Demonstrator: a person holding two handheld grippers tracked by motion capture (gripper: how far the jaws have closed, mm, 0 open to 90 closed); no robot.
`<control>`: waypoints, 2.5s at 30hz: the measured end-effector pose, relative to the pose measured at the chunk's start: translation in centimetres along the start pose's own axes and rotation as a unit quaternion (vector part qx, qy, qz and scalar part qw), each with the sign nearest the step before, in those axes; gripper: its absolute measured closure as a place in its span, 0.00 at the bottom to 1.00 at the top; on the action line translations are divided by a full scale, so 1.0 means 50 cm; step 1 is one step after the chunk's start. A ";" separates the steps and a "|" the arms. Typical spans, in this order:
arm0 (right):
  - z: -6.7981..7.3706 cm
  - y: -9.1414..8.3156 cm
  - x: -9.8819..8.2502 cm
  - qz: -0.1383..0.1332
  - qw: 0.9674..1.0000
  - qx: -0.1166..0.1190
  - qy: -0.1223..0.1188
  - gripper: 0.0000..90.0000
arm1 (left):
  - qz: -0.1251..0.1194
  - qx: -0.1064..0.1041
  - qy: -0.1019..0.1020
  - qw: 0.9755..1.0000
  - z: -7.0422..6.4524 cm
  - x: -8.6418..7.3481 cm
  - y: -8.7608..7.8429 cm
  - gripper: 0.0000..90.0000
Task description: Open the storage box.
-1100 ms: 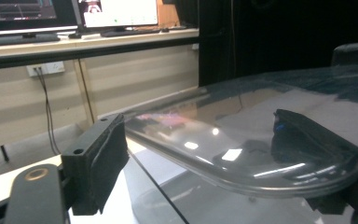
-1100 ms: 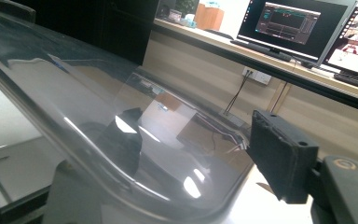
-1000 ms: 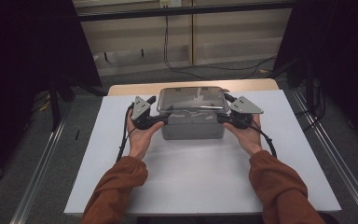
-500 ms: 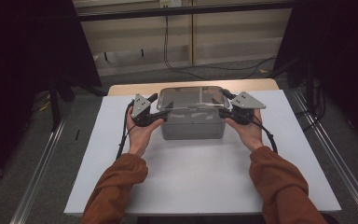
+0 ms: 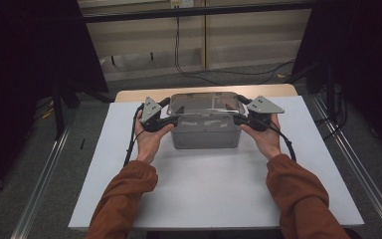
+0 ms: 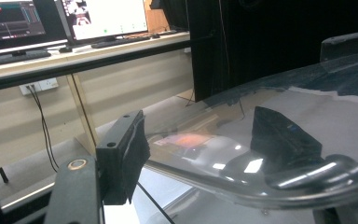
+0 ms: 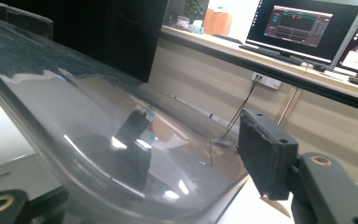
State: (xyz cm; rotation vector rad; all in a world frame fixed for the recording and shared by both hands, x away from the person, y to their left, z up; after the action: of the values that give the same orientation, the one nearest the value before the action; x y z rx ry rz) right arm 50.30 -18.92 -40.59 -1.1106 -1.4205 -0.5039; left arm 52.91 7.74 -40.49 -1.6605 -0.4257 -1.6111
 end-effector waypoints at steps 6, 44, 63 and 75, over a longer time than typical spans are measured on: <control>0.002 0.010 0.015 -0.001 1.000 0.006 -0.004 0.48 | -0.004 -0.003 0.001 1.000 0.005 0.008 -0.002 0.45; -0.063 0.063 0.048 -0.008 0.999 0.012 0.044 0.55 | -0.009 0.004 -0.005 1.000 0.054 0.047 0.054 0.60; -0.081 0.097 0.051 -0.001 0.999 0.014 0.050 0.54 | -0.002 0.013 -0.008 1.000 0.069 0.048 0.089 0.59; -0.098 0.119 0.058 0.002 0.998 0.008 0.062 0.55 | 0.005 0.024 -0.015 1.000 0.090 0.048 0.106 0.65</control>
State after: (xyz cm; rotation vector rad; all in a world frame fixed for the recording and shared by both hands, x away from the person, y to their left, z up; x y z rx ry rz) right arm 58.30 -19.38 -38.69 -1.0508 -1.3128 -0.5484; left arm 60.15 6.87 -39.32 -1.6500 -0.4672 -1.5596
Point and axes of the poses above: each handheld gripper's, and its own axes: y roughly forward along the jaws, x roughly out of its top, z roughly to its left, the point moved 6 cm from there along y, roughly forward along the jaws, and after that the axes turned 9 degrees about z, right-handed, at the moved point
